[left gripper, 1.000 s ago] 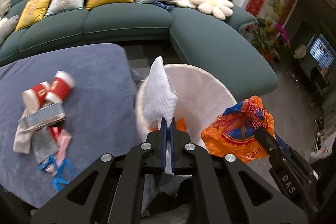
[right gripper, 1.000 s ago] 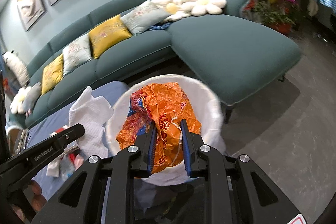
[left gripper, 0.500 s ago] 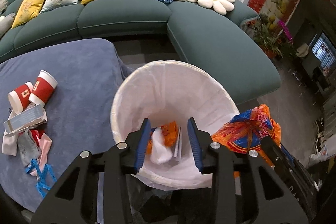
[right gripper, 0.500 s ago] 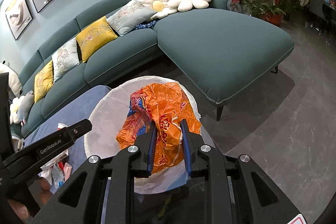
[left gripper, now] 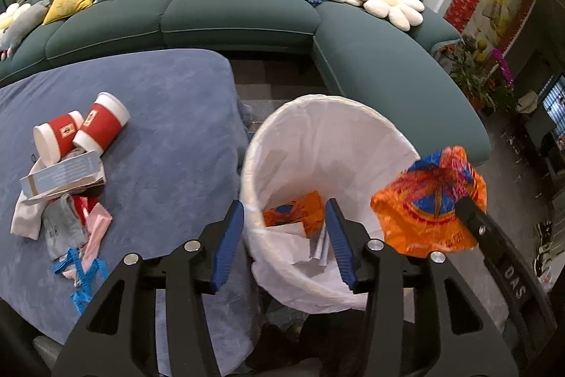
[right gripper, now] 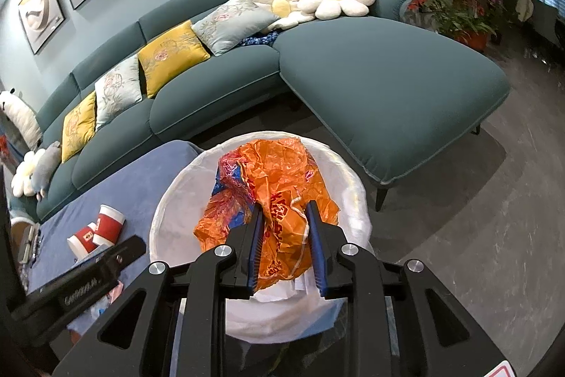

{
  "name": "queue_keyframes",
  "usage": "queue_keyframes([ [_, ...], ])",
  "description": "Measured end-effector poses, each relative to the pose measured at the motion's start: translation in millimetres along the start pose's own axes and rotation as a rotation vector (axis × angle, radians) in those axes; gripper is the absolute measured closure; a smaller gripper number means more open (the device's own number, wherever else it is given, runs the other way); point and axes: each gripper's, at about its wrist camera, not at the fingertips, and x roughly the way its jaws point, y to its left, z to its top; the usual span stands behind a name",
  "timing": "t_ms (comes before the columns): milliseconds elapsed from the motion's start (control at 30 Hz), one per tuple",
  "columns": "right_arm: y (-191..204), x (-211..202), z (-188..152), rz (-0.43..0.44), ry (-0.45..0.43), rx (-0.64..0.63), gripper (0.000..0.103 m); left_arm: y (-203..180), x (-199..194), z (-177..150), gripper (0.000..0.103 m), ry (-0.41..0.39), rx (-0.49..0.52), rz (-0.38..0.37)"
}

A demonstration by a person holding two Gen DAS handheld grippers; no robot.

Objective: Collect trash
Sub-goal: 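Move both tools over the wastebasket and open them to drop towel and bag, then move both open tools back over the table toward the pouches and lanyard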

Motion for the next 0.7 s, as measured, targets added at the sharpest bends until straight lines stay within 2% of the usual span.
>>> queue_keyframes([
  [67,5,3,2,-0.003,0.0,-0.013,0.072,7,-3,-3,0.049,-0.005,-0.009,0.015],
  [167,13,2,4,0.001,-0.005,-0.026,0.063,17,-7,-7,0.045,-0.012,-0.026,0.036],
  [267,22,-3,6,-0.003,-0.018,-0.042,0.059,32,-11,-12,0.041,-0.008,-0.051,0.053],
  [467,43,-16,7,0.011,-0.029,-0.066,0.058,63,-24,-24,0.035,-0.01,-0.098,0.08],
  [700,84,-30,-18,0.068,0.007,-0.135,0.058,112,-46,-44,0.034,-0.018,-0.155,0.122],
])
